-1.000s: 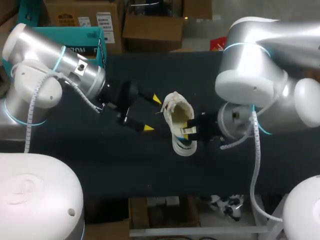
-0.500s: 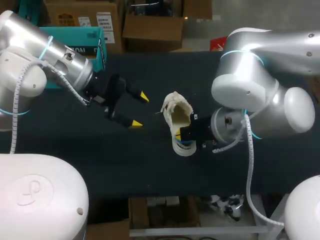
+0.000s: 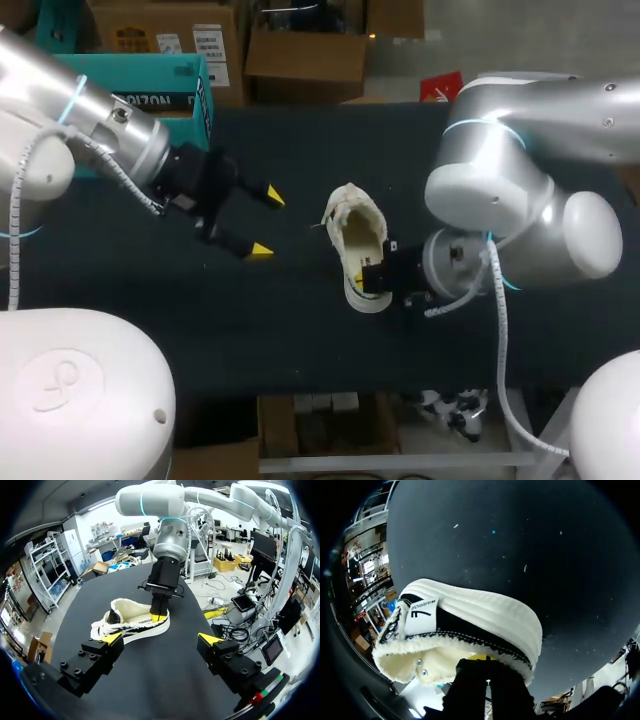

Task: Open the shoe tongue, take the insole out of the shoe, put the insole back into the shoe, and pack the shoe into the shoebox

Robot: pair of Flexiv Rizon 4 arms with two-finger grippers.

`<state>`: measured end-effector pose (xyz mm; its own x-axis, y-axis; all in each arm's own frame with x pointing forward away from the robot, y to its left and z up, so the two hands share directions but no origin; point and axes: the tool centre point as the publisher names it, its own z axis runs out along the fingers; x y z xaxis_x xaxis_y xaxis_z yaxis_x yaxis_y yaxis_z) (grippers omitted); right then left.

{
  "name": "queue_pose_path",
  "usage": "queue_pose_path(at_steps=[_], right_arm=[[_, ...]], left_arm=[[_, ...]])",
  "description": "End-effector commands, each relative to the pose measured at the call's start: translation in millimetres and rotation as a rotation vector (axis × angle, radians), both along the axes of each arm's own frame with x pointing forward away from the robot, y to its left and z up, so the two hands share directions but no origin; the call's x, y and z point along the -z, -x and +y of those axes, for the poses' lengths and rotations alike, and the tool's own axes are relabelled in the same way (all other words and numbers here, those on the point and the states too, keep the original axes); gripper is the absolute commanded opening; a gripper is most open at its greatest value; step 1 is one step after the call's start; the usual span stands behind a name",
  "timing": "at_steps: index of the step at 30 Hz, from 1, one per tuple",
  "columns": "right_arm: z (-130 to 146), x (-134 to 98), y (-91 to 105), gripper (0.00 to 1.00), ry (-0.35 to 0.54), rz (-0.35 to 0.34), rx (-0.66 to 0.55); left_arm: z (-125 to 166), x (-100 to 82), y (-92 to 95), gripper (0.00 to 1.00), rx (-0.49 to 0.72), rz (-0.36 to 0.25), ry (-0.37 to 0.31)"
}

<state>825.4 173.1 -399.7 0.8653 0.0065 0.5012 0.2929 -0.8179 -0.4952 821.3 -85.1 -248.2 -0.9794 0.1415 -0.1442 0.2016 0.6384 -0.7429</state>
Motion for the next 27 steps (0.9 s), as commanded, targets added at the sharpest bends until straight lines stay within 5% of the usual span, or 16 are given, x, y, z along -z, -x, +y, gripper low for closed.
queue_pose_path(at_steps=[1, 12, 27], right_arm=[[-7.6, 5.4, -2.3, 0.0, -0.039, -0.009, -0.022], [-25.0, -51.6, -1.9, 0.0, -0.111, -0.107, -0.106], [-37.8, -75.1, -33.3, 0.0, -0.283, -0.102, -0.299]], left_arm=[[-0.7, -2.2, 5.7, 1.0, -0.007, 0.013, -0.015], [2.2, -18.6, 12.1, 1.0, -0.026, 0.042, -0.014], [10.4, -19.1, 29.2, 1.0, -0.058, 0.108, -0.06]])
